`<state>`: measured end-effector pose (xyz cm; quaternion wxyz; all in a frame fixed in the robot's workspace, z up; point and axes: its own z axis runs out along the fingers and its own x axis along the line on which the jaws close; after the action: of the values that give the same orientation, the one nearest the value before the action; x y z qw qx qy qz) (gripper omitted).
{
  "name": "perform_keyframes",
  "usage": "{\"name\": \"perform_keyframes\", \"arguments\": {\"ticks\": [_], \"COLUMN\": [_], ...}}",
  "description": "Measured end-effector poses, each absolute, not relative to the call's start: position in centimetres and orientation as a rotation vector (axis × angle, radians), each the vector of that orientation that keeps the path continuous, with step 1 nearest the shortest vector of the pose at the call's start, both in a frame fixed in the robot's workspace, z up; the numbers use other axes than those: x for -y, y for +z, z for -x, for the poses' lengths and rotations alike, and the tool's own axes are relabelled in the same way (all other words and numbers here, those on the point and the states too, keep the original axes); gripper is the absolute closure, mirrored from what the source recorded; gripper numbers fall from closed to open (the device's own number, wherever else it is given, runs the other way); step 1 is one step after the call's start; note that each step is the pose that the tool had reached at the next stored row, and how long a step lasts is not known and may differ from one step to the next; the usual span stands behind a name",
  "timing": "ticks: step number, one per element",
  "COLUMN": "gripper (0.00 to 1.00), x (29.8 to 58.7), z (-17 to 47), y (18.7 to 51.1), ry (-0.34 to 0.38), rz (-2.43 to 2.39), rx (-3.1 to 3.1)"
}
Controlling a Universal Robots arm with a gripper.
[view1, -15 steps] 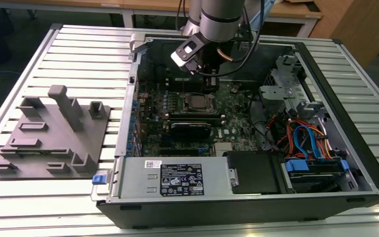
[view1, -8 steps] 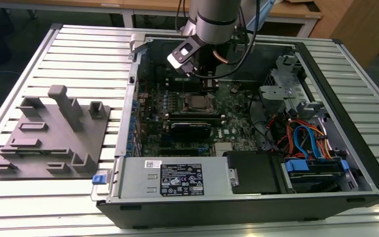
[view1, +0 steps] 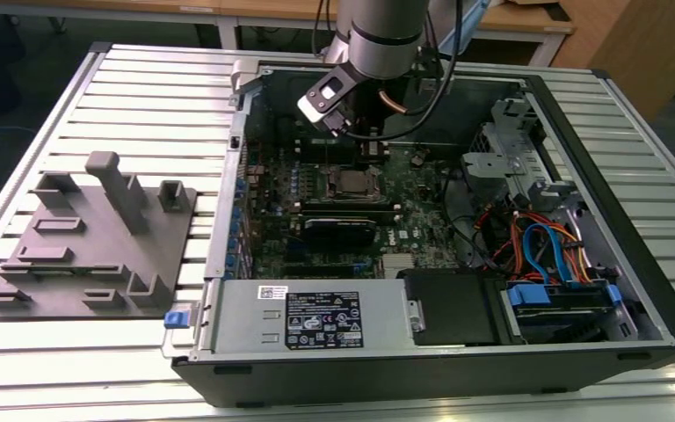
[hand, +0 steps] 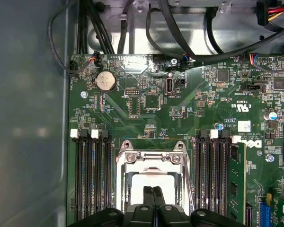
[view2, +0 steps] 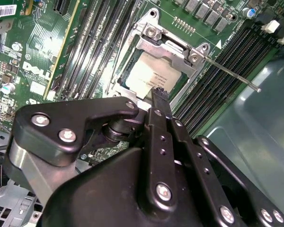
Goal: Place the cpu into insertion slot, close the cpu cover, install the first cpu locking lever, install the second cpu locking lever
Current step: 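Close the cpu cover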
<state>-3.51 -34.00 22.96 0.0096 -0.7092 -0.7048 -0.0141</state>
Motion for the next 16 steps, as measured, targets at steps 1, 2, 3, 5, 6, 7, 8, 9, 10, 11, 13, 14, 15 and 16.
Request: {"name": "perform_keyframes", "arguments": {"ticks": [1,2,3,5,6,7,8,9,10,11,13,14,15,16], "gripper": [0.89,0.89,0.89,0.89,0.89,0.89,0.89,0.89,0.89,0.89,0.89,0.89,0.89,0.89], "x": [34.0,34.0,34.0,34.0,34.0,34.0,34.0,34.1,34.1,34.1,34.1,34.1,34.1,34.1], "z": [3.5,3.5,3.5,3.6,3.7,3.7,3.8,3.9,4.1,4.3,4.6,4.7,4.7,4.9], "y": [23.0,23.0,23.0,22.9,22.9,22.9,22.9,22.9,22.9,22.9,22.7,22.6,22.5,22.4], "ry": [-0.044,-0.044,-0.044,-0.044,-0.044,-0.044,-0.044,-0.044,-0.044,-0.044,-0.044,-0.044,-0.044,-0.044], "rz": [2.215,2.215,2.214,2.206,2.200,2.196,2.192,2.190,2.188,2.188,2.188,2.188,2.188,2.188], "rx": [2.201,2.201,2.201,2.209,2.215,2.219,2.222,2.225,2.226,2.227,2.227,2.227,2.227,2.227]}}
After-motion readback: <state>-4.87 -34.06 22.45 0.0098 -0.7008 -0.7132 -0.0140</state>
